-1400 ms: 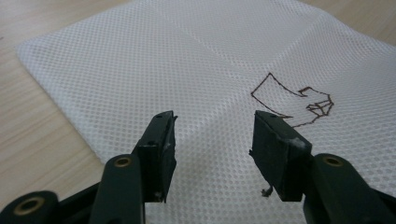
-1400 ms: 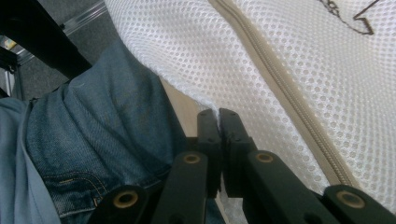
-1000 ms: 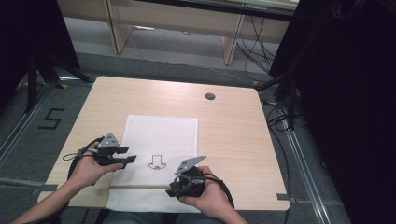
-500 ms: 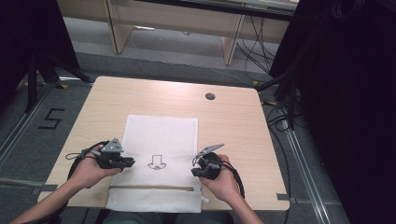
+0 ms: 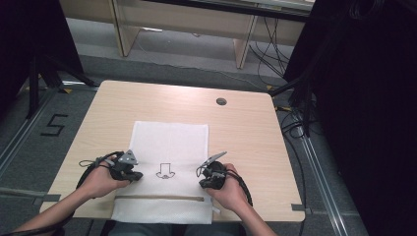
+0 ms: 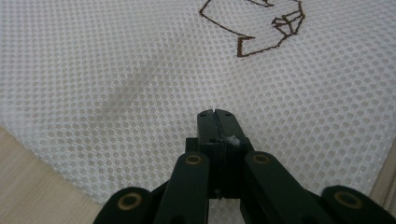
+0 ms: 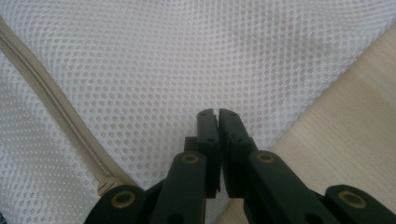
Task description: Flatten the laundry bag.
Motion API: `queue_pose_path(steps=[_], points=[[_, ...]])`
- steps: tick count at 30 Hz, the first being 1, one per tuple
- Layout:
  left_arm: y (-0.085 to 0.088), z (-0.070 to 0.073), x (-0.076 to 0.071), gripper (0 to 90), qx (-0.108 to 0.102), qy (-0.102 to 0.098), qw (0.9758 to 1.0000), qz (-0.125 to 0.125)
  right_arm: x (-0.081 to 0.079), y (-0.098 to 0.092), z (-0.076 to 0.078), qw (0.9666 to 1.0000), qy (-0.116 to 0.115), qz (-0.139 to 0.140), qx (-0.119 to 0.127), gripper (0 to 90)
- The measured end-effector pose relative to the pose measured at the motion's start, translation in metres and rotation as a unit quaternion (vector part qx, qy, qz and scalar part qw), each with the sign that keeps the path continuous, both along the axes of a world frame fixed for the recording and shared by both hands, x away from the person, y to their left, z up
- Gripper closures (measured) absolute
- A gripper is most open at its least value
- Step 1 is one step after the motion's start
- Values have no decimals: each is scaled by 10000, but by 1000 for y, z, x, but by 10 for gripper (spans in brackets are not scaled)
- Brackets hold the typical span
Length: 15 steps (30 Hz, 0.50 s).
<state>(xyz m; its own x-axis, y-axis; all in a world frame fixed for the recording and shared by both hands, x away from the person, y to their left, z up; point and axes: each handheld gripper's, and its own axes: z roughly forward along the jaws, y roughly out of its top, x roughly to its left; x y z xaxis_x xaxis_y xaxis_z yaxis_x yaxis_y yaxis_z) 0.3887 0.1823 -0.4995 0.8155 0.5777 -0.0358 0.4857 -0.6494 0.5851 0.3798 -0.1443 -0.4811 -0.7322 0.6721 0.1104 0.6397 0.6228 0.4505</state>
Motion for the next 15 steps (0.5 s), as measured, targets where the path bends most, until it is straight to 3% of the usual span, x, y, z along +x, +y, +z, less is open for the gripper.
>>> queue_pose_path(steps=[1,2,4,5,7,8,10,11,15], points=[[0,1,1,894,54,29,10000,-46,-1,1,0,10000,46,-40,-77,890],[-2,-1,2,894,-55,1,10000,56,-1,2,-2,9999,28,55,-129,893],[-2,1,6,894,128,4,9998,-124,-1,2,-2,9999,25,67,-154,894],[-4,0,6,894,9,4,10000,7,0,1,-3,9997,-9,163,-188,897],[-6,1,11,894,138,5,9999,-77,-1,0,-3,9997,45,95,-207,900],[-9,0,11,893,20,-36,10000,43,0,0,-4,9998,60,70,-198,900],[-11,1,16,893,143,-94,9998,-64,0,-1,-3,9997,16,100,-239,900],[-15,0,18,893,40,-130,9999,65,2,-3,-4,9996,25,121,-243,900],[-21,0,20,893,88,-196,9997,98,3,-6,-3,9996,26,38,-277,900]])
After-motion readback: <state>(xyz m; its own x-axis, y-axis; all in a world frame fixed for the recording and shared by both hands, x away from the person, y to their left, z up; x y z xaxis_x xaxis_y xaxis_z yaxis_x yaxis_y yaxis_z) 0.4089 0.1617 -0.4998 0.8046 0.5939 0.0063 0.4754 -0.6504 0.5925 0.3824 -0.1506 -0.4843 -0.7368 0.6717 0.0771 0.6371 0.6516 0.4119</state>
